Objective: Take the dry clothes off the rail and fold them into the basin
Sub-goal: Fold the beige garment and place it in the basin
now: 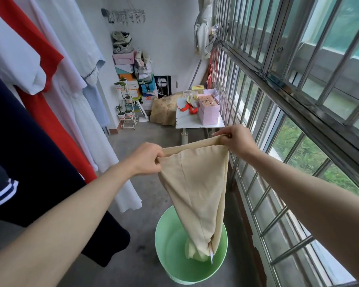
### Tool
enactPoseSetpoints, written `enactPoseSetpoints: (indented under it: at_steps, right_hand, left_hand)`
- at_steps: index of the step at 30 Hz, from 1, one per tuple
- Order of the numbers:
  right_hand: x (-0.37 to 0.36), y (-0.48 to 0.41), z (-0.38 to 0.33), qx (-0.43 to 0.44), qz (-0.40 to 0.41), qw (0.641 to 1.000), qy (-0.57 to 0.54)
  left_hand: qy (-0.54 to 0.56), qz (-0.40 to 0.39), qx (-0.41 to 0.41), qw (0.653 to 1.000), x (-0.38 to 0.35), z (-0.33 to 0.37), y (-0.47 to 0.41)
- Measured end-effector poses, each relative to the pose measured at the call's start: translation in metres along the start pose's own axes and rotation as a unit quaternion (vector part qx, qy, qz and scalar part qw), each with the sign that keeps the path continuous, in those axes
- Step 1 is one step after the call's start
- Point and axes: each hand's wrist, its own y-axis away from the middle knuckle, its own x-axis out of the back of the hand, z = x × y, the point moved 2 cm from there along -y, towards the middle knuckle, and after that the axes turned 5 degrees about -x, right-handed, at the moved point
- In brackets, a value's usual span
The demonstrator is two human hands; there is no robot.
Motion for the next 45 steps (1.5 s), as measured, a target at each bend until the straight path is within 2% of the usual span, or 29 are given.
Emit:
enactPoseSetpoints:
  at_steps: [4, 6, 8, 11, 13, 15, 18, 21, 25, 28, 32, 34, 35, 36, 39, 42, 45]
  right_hand:
    - [0.007, -0.002, -0.002, 0.020, 0.009, 0.999, 0.039]
    - [0.005, -0.003, -0.002, 0.018, 0.014, 0.998, 0.053]
    - [0.000, -0.003, 0.000, 0.000, 0.004, 0.996, 0.085]
    - [-0.007, -0.001, 0.008, -0.059, -0.028, 0.993, 0.099]
    - [-0.010, 0.003, 0.013, -0.121, -0.038, 0.991, 0.033]
    - [-0.014, 0.006, 0.017, -0.209, -0.032, 0.974, -0.085]
    - [-0.022, 0.009, 0.019, -0.319, -0.048, 0.916, -0.238]
    - [-0.032, 0.014, 0.014, -0.374, -0.075, 0.858, -0.344]
    - [-0.040, 0.019, 0.006, -0.404, -0.098, 0.817, -0.400]
    - [-0.043, 0.023, 0.000, -0.416, -0.094, 0.802, -0.418]
    - [-0.046, 0.024, -0.002, -0.419, -0.080, 0.786, -0.448]
    - [-0.044, 0.022, -0.001, -0.421, -0.073, 0.787, -0.445]
    - [-0.041, 0.021, 0.002, -0.422, -0.067, 0.790, -0.440]
    - [-0.037, 0.020, 0.004, -0.424, -0.064, 0.793, -0.433]
    - [-0.028, 0.015, 0.020, -0.432, -0.061, 0.802, -0.408]
    - [-0.029, 0.015, 0.031, -0.438, -0.067, 0.798, -0.409]
    - [-0.030, 0.015, 0.036, -0.426, -0.128, 0.800, -0.402]
  left_hand:
    - [0.100, 0.028, 0.062, 0.993, 0.015, -0.004, -0.006]
    - [0.119, 0.068, 0.076, 0.988, 0.016, 0.000, -0.010]
    - [0.152, 0.106, 0.093, 0.978, 0.014, 0.005, -0.011]
    - [0.198, 0.106, 0.113, 0.968, 0.011, 0.013, -0.012]
    - [0.231, 0.087, 0.108, 0.963, 0.011, 0.014, -0.013]
    - [0.235, 0.070, 0.108, 0.963, 0.011, 0.010, -0.014]
    - [0.194, 0.024, 0.103, 0.975, 0.005, 0.006, -0.014]
    - [0.203, -0.014, 0.130, 0.970, -0.005, 0.010, -0.011]
    - [0.207, -0.001, 0.124, 0.970, -0.021, 0.011, -0.011]
    - [0.228, 0.020, 0.126, 0.965, -0.028, 0.018, -0.010]
    - [0.257, -0.039, 0.145, 0.955, -0.044, 0.027, -0.008]
    - [0.264, -0.018, 0.173, 0.949, -0.048, 0.026, -0.012]
    - [0.307, -0.001, 0.201, 0.930, -0.047, 0.024, -0.013]
    - [0.373, 0.014, 0.235, 0.897, -0.043, 0.023, -0.013]
    - [0.546, 0.025, 0.305, 0.780, -0.029, 0.015, -0.011]
    - [0.616, 0.011, 0.326, 0.718, -0.021, 0.015, -0.012]
    - [0.629, 0.014, 0.384, 0.675, -0.017, 0.014, -0.015]
